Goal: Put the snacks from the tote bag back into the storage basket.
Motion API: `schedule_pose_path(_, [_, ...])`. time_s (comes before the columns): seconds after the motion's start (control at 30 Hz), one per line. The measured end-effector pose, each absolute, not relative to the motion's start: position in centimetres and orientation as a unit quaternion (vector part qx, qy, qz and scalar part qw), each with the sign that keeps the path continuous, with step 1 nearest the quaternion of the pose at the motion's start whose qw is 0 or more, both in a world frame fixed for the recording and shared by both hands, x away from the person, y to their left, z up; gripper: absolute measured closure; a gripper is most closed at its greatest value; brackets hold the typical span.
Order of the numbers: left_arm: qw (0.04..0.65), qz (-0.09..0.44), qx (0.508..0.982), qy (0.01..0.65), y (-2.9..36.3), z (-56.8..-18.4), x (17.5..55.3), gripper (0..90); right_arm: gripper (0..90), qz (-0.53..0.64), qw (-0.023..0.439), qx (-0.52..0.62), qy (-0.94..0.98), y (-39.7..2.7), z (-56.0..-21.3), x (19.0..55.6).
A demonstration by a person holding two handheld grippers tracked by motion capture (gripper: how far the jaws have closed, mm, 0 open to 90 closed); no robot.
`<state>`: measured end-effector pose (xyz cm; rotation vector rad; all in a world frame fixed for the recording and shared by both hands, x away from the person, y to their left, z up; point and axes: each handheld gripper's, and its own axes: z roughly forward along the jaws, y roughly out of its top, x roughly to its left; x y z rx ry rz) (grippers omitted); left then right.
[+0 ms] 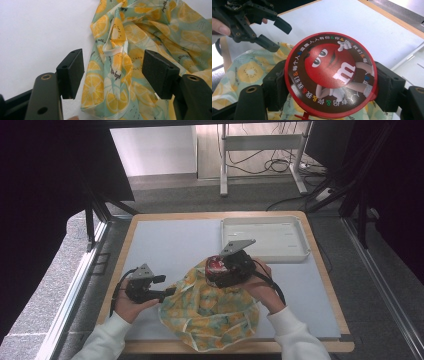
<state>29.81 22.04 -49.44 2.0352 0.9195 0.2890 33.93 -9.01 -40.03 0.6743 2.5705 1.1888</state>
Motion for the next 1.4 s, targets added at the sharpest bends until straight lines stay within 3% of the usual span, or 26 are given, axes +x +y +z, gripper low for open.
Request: schedule_pose_path(1.4, [0.430,0.113,0.818,0.366,21.9,-49.5,29.8,34.6,25.4,0.401,0.148,0.279,0.860,-10.7,-38.3,38.4])
